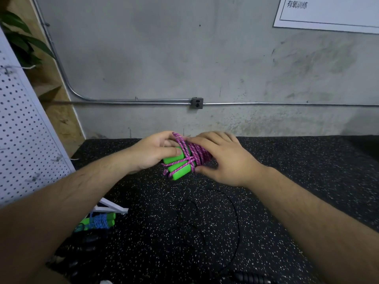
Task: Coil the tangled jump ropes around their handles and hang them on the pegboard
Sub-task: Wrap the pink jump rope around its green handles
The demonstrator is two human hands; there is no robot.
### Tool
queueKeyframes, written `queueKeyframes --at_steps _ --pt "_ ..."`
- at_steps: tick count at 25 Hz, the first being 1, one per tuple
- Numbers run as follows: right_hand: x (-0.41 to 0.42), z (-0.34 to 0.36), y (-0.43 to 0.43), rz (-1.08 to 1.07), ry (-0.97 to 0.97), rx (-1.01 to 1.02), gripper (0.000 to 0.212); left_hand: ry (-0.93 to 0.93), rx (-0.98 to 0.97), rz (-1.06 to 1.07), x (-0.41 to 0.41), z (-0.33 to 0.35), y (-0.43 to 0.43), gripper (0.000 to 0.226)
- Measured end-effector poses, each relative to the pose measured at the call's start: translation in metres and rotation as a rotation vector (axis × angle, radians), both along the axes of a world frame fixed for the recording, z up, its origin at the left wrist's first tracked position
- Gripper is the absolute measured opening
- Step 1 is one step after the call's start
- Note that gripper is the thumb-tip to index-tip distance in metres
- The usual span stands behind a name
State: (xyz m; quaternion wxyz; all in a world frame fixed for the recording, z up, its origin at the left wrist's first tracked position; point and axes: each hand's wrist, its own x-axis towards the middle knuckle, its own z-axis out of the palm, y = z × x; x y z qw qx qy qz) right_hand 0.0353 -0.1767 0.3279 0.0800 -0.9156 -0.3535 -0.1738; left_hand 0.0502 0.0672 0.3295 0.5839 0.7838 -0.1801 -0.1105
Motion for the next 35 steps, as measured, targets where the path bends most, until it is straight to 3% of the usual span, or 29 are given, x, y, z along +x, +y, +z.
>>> queueKeyframes --at_steps 2,3,7,9,13,15,21,25,31,35 --pt "0.004 -0.002 0.004 -0.019 0.004 0.007 0.072 -0.039 0.042 0.002 -0.001 0.000 0.006 0.033" --pt "0.005 -0.003 0.007 -0.031 0.003 0.012 0.071 -0.113 0.129 0.000 -0.001 0.000 0.010 0.044" --pt "0.005 -0.009 0.020 -0.086 -0.023 0.019 0.071 -0.610 0.788 0.050 -0.007 0.002 0.014 0.105" --pt "0.004 -0.011 0.025 -0.079 -0.046 0.009 0.074 -0.777 1.016 0.105 -0.007 0.001 0.012 0.109" --pt "0.001 -0.010 0.035 -0.115 -0.047 -0.072 0.086 -0.857 0.947 0.105 -0.005 -0.008 0.016 0.078" --pt "0.000 -0.011 0.041 -0.160 -0.033 -0.149 0.095 -0.893 0.935 0.112 -0.006 -0.010 0.021 0.073" --pt "0.010 -0.012 0.046 -0.006 0.136 -0.097 0.103 -1.063 1.091 0.099 -0.003 -0.017 0.034 0.096" --pt "0.014 -0.017 0.056 -0.001 0.123 -0.033 0.093 -1.087 1.180 0.040 0.000 -0.013 0.055 0.094" --pt "0.023 -0.038 0.108 0.046 0.039 -0.052 0.091 -0.917 1.243 0.073 -0.006 -0.030 0.112 0.087" --pt "0.027 -0.067 0.163 0.050 0.163 -0.016 0.087 -0.715 1.150 0.231 -0.020 -0.064 0.159 0.084"
